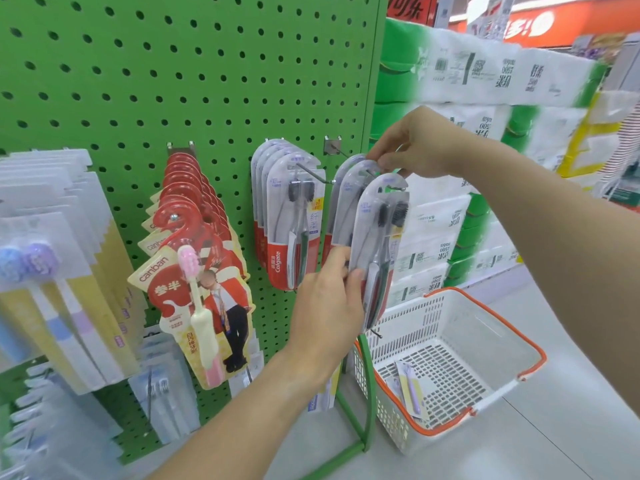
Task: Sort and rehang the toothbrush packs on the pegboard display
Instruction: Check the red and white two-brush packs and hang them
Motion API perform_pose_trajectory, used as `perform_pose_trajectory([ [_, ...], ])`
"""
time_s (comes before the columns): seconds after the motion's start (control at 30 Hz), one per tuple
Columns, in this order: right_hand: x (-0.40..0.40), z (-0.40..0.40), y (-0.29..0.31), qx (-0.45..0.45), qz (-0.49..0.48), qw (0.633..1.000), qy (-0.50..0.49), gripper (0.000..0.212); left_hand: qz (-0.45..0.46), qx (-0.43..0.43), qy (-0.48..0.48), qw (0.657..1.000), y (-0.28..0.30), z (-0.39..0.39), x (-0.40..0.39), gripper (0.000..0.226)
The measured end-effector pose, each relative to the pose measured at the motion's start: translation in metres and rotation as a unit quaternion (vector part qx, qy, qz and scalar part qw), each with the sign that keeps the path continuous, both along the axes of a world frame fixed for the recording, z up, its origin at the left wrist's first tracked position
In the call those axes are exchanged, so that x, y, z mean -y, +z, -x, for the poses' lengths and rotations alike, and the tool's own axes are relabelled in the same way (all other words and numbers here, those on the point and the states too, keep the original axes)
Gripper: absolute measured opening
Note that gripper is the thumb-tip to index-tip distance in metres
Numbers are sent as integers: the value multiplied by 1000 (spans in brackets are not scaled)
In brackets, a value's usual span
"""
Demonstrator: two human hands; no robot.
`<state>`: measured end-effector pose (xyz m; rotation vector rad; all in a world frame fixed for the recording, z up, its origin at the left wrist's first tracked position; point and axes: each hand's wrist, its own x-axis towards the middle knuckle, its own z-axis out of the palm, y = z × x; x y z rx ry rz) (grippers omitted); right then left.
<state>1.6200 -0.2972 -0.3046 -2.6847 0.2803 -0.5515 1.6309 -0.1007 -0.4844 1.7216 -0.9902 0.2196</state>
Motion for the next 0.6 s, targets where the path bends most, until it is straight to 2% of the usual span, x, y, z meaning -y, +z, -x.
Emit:
perform_pose_trajectory([
  [0.13,-4,3,5,-25,31,999,8,13,-21,-2,-5,1000,1,-1,3,6],
  [0.43,-5,3,4,-14,51,999,3,11,-7,-12,8,1000,6,4,11,6],
  [0.6,-4,-2,4,-15,68,998,1,13,-36,-21,18,999,10,-1,12,4],
])
